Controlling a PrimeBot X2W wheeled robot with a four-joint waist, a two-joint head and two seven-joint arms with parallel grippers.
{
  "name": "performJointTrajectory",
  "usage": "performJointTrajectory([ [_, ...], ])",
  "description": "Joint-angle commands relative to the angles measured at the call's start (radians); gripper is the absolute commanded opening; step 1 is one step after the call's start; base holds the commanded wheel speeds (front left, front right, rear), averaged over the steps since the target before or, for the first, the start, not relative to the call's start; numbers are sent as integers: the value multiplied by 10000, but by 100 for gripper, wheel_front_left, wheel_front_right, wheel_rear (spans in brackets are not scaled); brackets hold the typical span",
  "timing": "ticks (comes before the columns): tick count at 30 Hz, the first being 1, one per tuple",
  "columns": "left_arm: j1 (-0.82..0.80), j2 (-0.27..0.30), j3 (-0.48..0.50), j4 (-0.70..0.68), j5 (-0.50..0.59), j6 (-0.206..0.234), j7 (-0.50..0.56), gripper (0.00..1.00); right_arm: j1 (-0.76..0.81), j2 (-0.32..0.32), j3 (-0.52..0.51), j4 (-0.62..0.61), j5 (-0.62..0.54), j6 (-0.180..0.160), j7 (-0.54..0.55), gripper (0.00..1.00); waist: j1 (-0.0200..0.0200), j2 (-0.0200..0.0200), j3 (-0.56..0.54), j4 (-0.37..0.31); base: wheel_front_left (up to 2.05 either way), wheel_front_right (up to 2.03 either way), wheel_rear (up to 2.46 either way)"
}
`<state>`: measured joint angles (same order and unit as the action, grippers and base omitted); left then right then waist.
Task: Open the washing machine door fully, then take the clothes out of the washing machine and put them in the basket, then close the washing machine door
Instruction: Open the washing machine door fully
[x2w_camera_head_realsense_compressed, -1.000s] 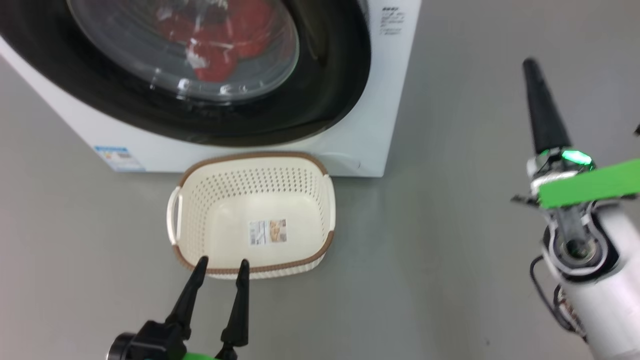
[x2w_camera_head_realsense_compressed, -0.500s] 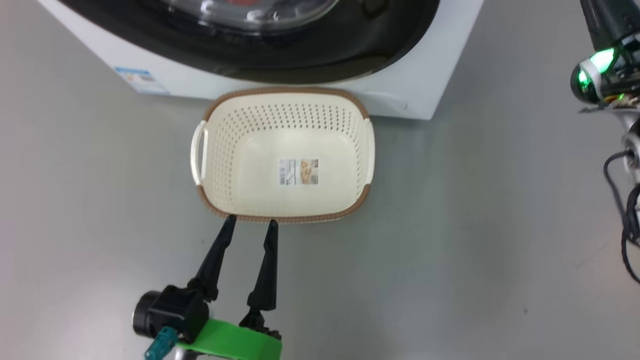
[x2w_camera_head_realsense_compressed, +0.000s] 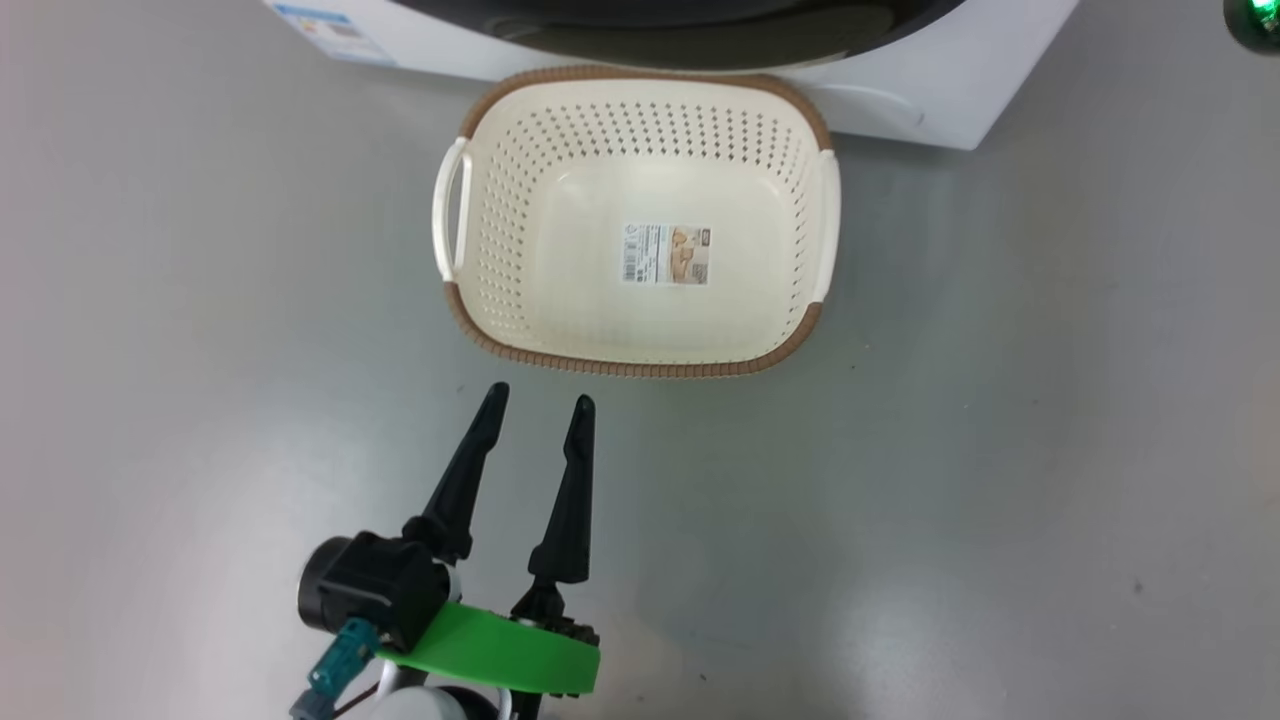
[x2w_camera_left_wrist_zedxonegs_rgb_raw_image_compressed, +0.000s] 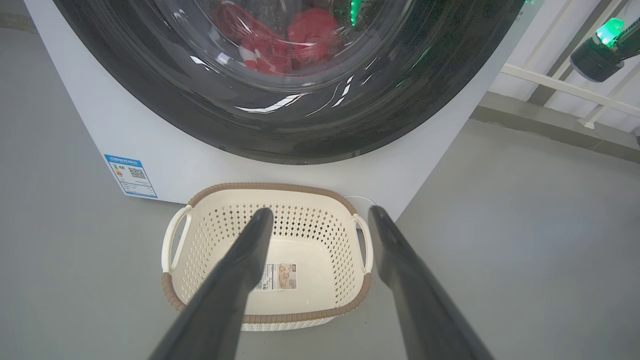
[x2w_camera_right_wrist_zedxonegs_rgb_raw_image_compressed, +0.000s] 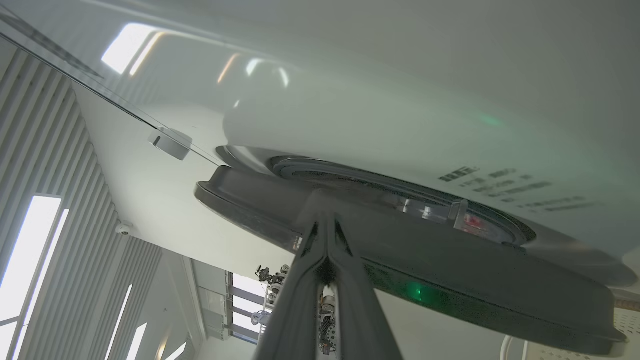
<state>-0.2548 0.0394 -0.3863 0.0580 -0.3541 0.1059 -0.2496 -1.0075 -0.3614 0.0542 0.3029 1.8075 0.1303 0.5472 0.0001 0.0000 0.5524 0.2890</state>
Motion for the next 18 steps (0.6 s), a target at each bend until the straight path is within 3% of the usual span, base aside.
performJointTrajectory([
  [1, -122, 108, 234, -302, -147, 97, -122, 100, -289, -42, 152, -56, 68, 4, 329, 0, -1, 0, 398, 336, 0, 0, 0],
  [9, -353, 108, -71, -452, -435, 279, -122, 100, -1363, -80, 504, 902, -222, 4, 1200, 0, -1, 0, 798, 574, 0, 0, 0],
  [18, -497, 108, -199, -557, -584, 392, -122, 100, -1622, 207, 602, 1112, -600, 4, 1502, 0, -1, 0, 803, 681, 0, 0, 0],
])
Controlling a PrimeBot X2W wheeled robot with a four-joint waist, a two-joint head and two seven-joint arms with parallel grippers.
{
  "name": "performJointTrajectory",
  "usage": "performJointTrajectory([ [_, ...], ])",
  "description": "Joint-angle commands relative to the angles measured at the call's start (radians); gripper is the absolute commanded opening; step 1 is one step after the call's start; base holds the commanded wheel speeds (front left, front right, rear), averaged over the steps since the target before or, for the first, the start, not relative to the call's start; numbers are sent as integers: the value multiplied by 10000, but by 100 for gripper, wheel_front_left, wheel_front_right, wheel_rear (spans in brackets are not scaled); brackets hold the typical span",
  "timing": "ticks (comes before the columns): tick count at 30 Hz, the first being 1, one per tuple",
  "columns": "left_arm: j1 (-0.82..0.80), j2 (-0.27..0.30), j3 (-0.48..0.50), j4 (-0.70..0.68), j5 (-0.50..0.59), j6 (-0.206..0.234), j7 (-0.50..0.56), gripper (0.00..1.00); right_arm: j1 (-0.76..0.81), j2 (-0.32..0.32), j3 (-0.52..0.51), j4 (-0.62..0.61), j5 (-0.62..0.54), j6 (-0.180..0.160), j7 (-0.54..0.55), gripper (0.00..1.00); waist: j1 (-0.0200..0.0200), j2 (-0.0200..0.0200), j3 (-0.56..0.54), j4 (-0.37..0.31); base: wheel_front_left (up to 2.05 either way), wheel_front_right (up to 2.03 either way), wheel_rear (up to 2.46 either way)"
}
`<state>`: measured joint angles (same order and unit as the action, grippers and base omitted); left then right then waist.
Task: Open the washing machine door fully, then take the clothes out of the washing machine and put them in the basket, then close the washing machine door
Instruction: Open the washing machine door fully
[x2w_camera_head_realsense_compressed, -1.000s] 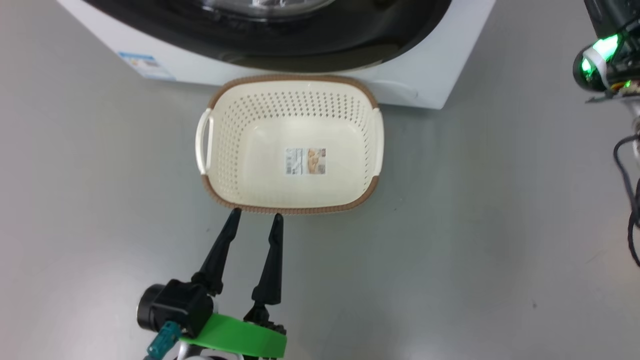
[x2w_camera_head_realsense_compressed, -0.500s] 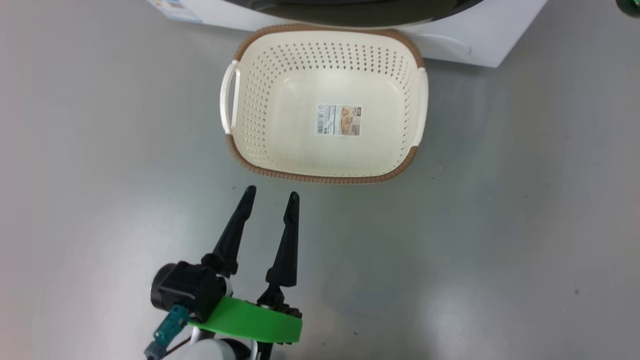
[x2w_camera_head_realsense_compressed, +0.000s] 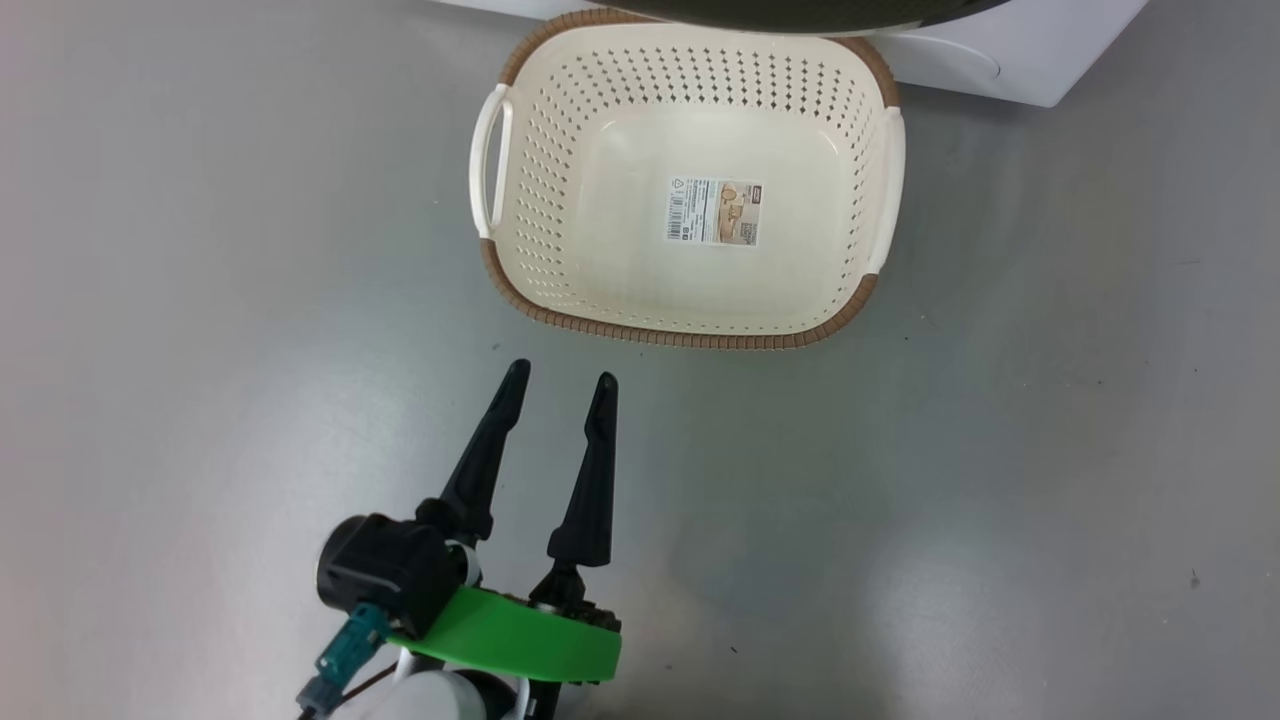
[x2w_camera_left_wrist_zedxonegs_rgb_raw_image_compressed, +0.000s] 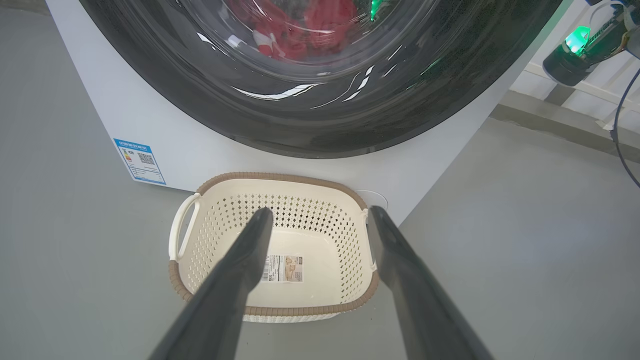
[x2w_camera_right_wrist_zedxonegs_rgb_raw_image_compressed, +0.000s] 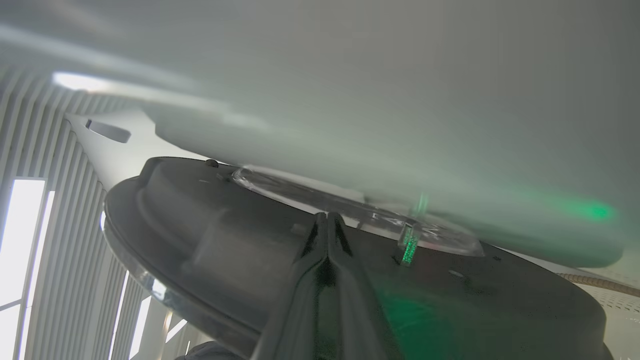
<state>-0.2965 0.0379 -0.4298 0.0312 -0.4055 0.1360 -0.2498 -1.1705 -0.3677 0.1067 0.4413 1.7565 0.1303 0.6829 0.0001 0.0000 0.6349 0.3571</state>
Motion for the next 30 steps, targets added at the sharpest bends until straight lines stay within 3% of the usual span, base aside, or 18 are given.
performJointTrajectory([
  [1, -83, 123, 236, -289, -73, 96, -120, 100, 53, 298, 67, -294, -102, 4, 187, 0, -1, 0, -66, -1, 0, 0, 0],
  [30, 612, 123, 654, 149, 450, -332, -120, 100, 2768, 1530, 195, -1295, -869, 4, 973, 0, -1, 0, -1983, -444, 0, 0, 0],
])
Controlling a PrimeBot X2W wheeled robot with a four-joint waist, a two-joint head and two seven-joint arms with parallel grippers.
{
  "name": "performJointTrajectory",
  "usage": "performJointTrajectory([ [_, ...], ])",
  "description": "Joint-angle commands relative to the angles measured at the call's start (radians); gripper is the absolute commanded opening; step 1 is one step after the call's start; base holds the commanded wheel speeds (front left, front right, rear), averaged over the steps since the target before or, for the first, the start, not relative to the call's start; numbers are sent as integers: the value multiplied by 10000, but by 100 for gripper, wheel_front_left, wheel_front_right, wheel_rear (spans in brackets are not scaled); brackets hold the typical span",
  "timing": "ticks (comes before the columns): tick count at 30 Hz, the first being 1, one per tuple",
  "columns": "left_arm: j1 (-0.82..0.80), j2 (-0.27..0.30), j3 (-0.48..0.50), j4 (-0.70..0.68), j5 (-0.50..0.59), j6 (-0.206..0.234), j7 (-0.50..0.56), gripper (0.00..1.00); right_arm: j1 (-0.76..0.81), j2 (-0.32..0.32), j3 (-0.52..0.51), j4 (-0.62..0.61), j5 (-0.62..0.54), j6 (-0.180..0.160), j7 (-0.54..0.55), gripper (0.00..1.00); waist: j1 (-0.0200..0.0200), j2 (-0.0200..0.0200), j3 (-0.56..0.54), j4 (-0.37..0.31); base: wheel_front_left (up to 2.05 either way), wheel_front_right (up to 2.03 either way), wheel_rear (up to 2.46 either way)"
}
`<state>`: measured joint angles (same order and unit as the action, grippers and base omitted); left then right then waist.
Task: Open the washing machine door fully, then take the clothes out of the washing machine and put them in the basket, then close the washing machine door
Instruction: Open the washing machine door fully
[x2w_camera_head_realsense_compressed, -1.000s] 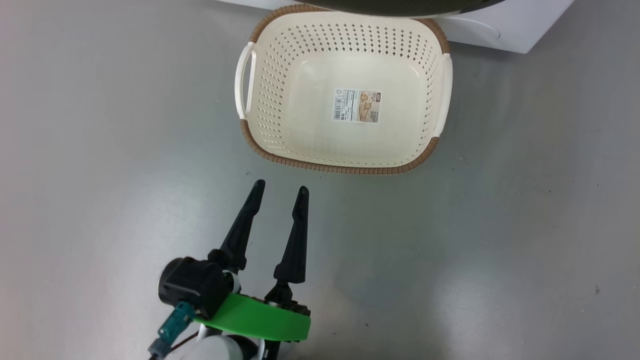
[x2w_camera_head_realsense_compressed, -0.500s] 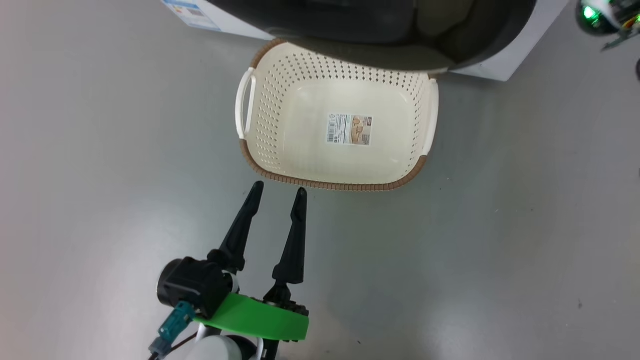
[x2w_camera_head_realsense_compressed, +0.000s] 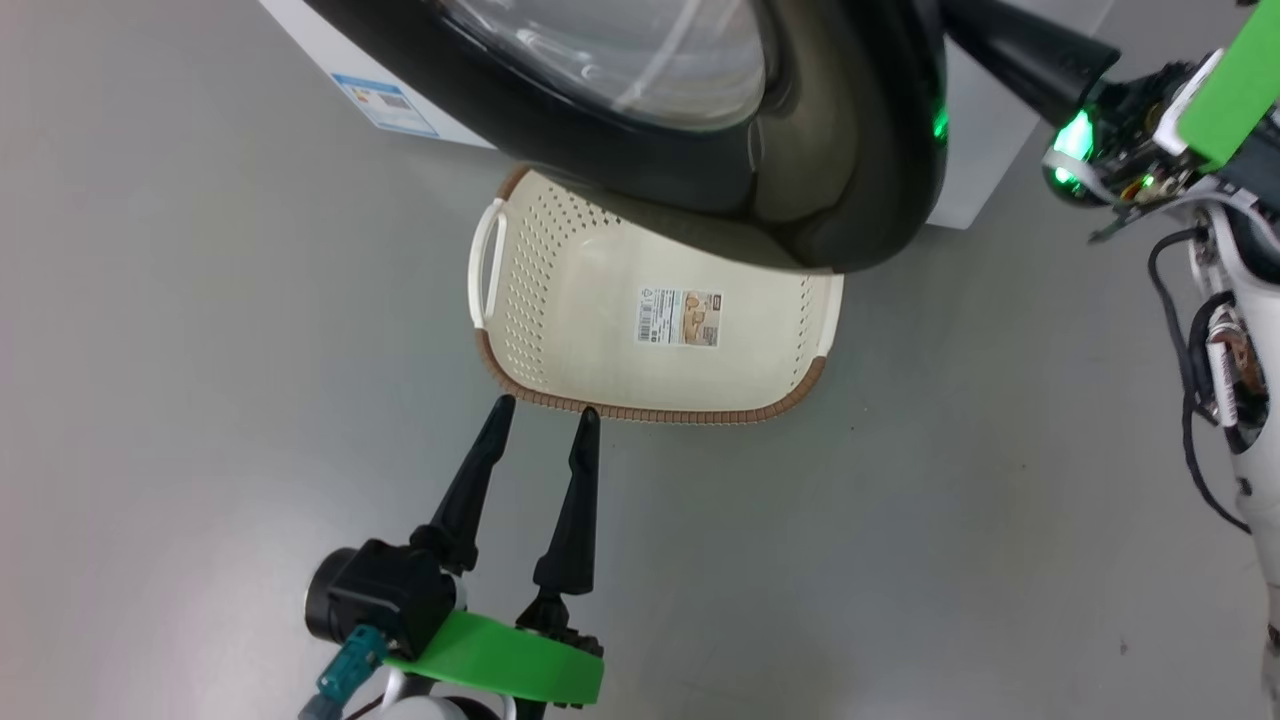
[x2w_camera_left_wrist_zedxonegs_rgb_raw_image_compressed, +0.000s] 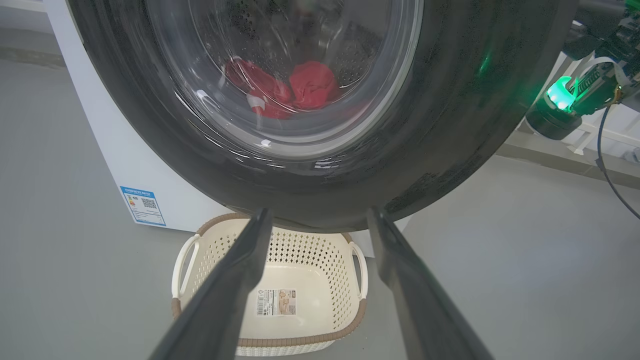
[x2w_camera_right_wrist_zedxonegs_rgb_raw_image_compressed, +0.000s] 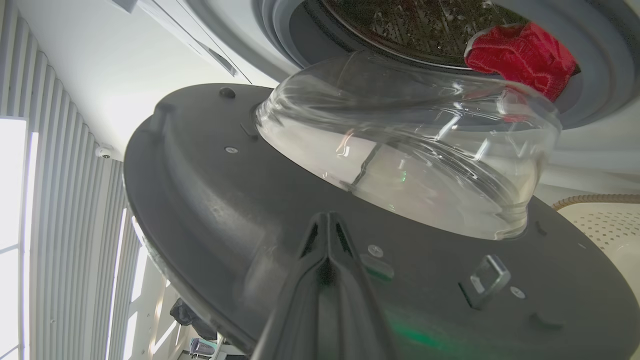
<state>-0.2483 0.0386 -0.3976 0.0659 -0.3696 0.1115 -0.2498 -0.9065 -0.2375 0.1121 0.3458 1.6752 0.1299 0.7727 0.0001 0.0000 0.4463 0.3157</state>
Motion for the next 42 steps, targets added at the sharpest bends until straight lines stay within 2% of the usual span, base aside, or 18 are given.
performJointTrajectory([
  [1, 150, 116, 346, -190, 104, -103, -120, 100, 213, 274, 149, -362, -75, 8, 109, 0, -1, 0, -154, -30, 0, 0, 0],
  [14, 471, 116, 485, -161, 207, -220, -120, 100, 1008, 779, 310, -631, -261, 8, 675, 0, -1, 0, -639, 32, 0, 0, 0],
  [24, 495, 116, 539, -199, 184, -209, -120, 100, 1063, 845, 133, -652, -687, 8, 446, 0, -1, 0, -667, 52, 0, 0, 0],
  [27, 514, 116, 579, -193, 181, -196, -120, 100, 1082, 833, 10, -543, -821, 8, 251, 15, -1, 0, -710, 8, 0, 0, 0],
  [29, 523, 116, 608, -169, 201, -217, -120, 100, 1120, 824, -85, -484, -899, 8, 97, 33, -1, 0, -757, -38, 0, 0, 0],
  [31, 517, 116, 642, -124, 237, -262, -120, 100, 1207, 813, -173, -444, -939, 8, -23, 40, -1, 0, -811, -84, 0, 0, 0],
  [32, 511, 116, 672, -100, 258, -282, -120, 100, 1263, 794, -206, -437, -983, 8, -86, 49, -1, 0, -833, -115, 0, 0, 0],
  [33, 507, 116, 712, -72, 288, -302, -120, 100, 1333, 781, -220, -431, -1019, 8, -128, 62, -1, 0, -872, -162, 0, 0, 0],
  [36, 503, 116, 854, 16, 377, -377, -120, 100, 1602, 774, -286, -440, -1034, 8, -226, 86, -1, 0, -990, -299, 0, 0, 0],
  [37, 517, 116, 909, 43, 416, -401, -120, 100, 1717, 786, -310, -459, -1023, 8, -257, 100, -1, 0, -1040, -359, 0, 0, 0],
  [42, 656, 116, 1225, 175, 605, -548, -120, 100, 2402, 830, -394, -588, -1059, 8, -460, 100, -1, 0, -1280, -705, 0, 0, 0],
])
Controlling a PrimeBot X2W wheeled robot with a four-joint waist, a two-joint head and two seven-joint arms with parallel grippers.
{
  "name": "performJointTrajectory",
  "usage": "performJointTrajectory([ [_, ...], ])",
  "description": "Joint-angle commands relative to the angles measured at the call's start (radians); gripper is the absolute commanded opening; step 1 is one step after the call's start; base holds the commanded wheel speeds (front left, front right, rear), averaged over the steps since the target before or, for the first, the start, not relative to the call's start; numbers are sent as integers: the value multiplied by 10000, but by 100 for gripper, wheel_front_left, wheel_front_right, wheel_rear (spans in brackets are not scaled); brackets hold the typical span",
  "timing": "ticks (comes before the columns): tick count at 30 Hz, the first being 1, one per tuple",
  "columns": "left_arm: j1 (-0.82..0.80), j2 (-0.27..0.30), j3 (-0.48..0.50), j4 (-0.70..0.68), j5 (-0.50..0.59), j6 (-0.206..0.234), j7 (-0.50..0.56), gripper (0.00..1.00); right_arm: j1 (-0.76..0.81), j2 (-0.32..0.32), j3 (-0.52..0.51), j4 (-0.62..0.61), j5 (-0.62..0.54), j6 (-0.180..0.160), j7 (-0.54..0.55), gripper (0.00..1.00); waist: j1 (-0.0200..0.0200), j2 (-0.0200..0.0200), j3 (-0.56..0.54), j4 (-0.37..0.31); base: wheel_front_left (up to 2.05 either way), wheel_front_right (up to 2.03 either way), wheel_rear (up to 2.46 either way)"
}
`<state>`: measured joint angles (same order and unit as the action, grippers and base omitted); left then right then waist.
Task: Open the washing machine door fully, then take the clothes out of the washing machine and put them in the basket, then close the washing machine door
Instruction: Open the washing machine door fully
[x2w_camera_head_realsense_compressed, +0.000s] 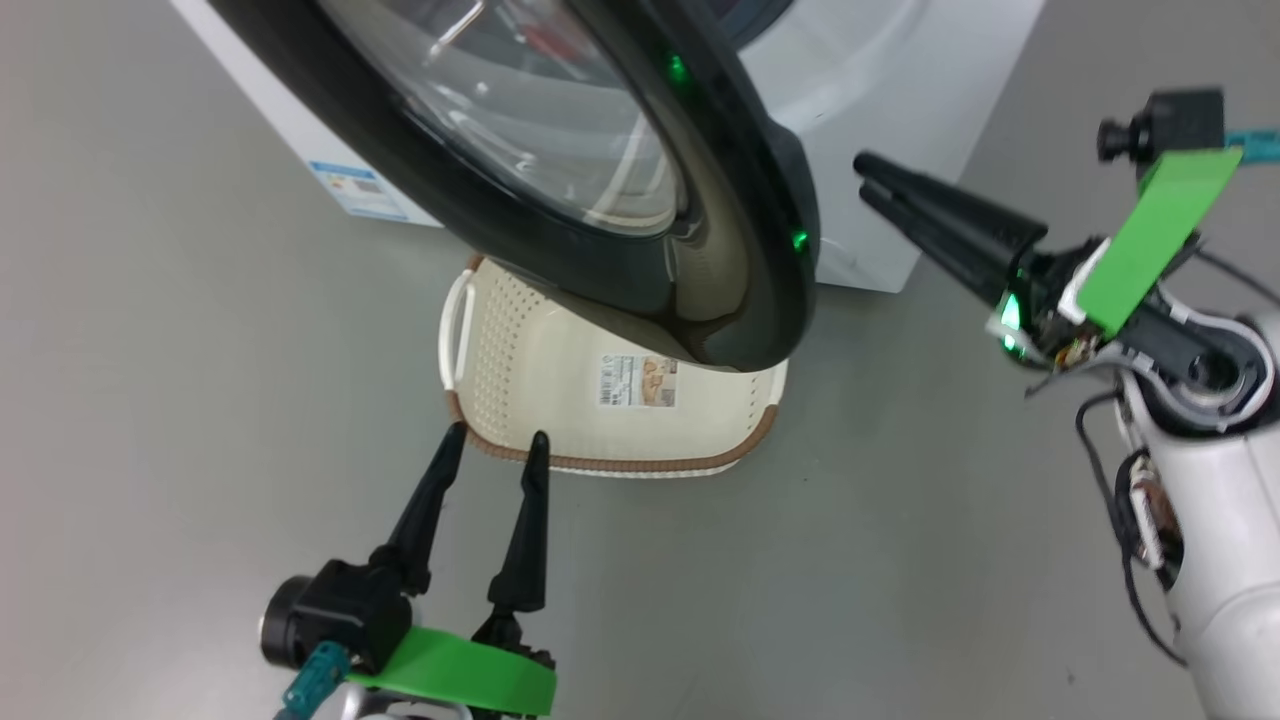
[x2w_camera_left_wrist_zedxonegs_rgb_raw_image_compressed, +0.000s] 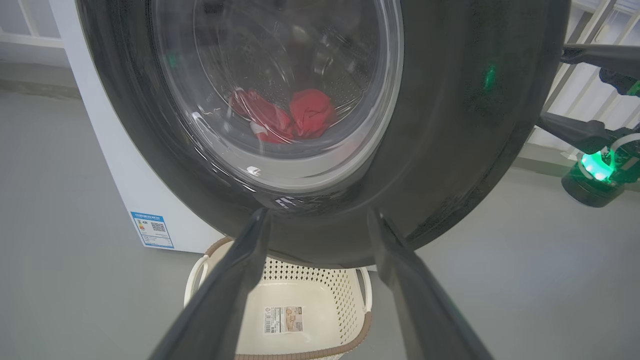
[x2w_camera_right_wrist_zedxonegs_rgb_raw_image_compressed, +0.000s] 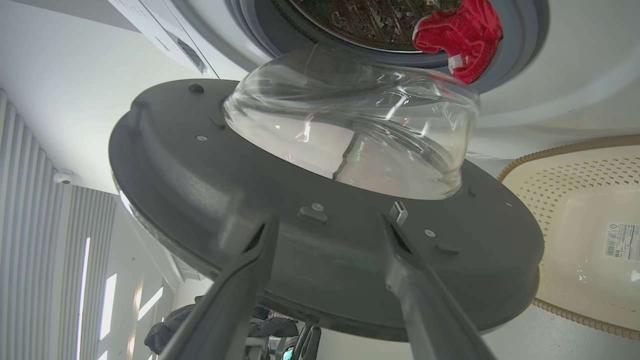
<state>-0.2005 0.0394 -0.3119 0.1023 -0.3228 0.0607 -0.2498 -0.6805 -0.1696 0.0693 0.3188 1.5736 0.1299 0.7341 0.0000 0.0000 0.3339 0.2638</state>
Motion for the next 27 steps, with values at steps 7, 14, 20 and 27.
performJointTrajectory([
  [7, 421, 108, 788, -63, 353, -184, -120, 100, 1293, 207, -80, -488, -80, 8, -396, 100, 0, 0, -456, -679, 0, 0, 0],
  [14, 795, 108, 1185, 73, 512, -317, -120, 100, 2615, 352, -314, -468, -31, 8, -865, 100, 0, 0, -886, -1159, 0, 0, 0],
  [20, 1008, 108, 1367, 133, 565, -391, -120, 100, 3538, 462, -488, -464, 23, 8, -1118, 100, 0, 0, -1110, -1338, 0, 0, 0],
  [27, 1196, 108, 1565, 226, 641, -508, -120, 100, 4507, 474, -736, -477, -84, 8, -1495, 100, 0, 0, -1294, -1556, 0, 0, 0],
])
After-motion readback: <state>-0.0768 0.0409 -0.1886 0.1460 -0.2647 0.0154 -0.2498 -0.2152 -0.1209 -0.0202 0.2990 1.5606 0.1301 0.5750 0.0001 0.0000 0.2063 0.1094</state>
